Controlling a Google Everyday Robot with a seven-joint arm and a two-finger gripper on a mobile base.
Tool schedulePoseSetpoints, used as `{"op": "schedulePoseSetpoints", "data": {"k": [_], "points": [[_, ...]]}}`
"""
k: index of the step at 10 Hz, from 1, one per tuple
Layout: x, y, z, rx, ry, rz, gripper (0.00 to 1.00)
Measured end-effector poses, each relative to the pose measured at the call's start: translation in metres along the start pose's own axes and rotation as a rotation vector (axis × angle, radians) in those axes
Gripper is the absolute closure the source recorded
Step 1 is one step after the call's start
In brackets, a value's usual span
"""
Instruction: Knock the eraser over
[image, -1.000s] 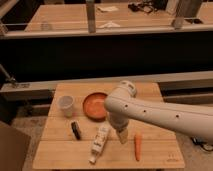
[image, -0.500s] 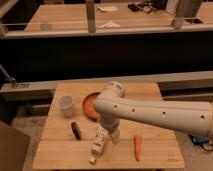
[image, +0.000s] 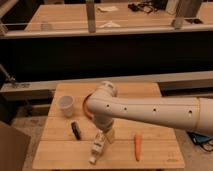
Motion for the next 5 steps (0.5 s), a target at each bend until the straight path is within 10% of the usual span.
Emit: {"op": "schedulePoseSetpoints", "data": {"k": [5], "points": [[-0.0087,-0.0116,0.0048,-0.005,-0.008,-0.036,0.23]]}}
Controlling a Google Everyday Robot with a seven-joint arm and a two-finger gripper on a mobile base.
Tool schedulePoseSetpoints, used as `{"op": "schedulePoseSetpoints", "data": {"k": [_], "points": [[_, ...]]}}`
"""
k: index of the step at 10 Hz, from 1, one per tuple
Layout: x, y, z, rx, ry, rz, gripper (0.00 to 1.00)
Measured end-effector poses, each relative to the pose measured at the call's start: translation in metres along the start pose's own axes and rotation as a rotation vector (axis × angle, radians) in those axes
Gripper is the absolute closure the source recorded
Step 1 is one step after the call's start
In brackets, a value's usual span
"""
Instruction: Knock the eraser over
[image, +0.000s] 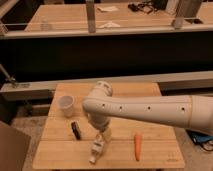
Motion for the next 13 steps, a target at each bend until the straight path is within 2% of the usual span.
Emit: {"op": "schedulePoseSetpoints", "data": {"k": [1,4,6,10,13], "points": [[-0.001,-0.002,0.002,-0.001,0.001,-0.006,0.26],[-0.006,-0.012,0.004,-0.001,0.000,-0.034,0.27],[-0.007,-0.017,0.007,-0.001,-0.001,-0.049,0.34],[-0.015,-0.029,0.009,0.006,-0.005,-0.083,0.34],[-0.018,-0.037,0.014,0.013,-0.007,-0.101,0.49]]}}
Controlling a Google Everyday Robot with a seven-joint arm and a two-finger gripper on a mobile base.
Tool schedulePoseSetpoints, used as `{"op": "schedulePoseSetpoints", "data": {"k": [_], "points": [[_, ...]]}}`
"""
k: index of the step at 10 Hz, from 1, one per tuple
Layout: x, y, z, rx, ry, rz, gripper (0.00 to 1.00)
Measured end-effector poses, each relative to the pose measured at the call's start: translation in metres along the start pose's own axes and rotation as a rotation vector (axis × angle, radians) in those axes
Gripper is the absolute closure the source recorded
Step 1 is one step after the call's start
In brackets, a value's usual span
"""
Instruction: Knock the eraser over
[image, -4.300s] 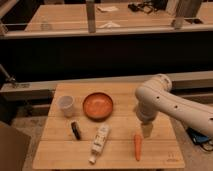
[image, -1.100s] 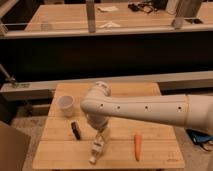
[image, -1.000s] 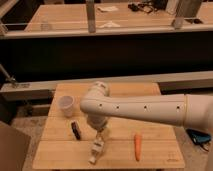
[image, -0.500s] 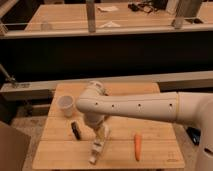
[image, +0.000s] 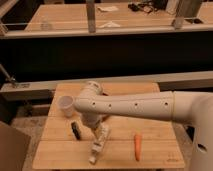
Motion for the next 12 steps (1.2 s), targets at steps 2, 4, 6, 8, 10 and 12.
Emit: {"op": "schedulePoseSetpoints", "data": {"k": [2,4,6,8,10,12], "points": [[-0.006,-0.010,0.003,0.004,-0.003,-0.020,0.61],[-0.010,-0.019,0.006,0.007,0.001,-0.037,0.77],[-0.022,-0.039,0.009,0.017,0.001,-0.058,0.93],[-0.022,-0.046,0.011,0.015,0.009,-0.067,0.94],[-0.028,-0.059,0.011,0.022,0.018,-0.081,0.94],[-0.034,-0.071,0.010,0.029,0.022,-0.085,0.94]]}}
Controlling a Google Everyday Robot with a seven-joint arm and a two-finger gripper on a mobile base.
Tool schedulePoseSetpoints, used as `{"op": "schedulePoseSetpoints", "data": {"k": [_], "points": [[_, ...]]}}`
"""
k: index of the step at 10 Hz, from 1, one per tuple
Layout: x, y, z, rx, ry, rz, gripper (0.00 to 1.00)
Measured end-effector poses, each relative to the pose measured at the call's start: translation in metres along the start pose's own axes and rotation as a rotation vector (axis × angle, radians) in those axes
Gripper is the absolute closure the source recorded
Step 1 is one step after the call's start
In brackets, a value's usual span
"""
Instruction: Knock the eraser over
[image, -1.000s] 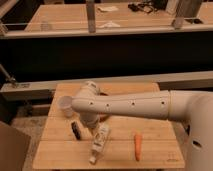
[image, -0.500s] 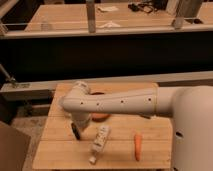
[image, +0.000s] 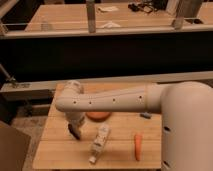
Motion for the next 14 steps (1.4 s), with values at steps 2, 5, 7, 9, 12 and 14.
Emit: {"op": "schedulePoseSetpoints", "data": {"k": [2,5,7,9,12,14], "points": [[0.004,-0.004,-0.002,-0.001,0.011,0.003,0.94],[0.002,-0.013,-0.004,0.009,0.019,0.000,0.94],[0.007,-0.020,-0.005,0.020,0.029,0.006,0.94],[0.005,-0.020,-0.005,0.018,0.028,0.012,0.94],[0.004,-0.020,-0.005,0.018,0.028,0.022,0.94],[0.005,-0.020,-0.005,0.018,0.028,0.022,0.94]]}}
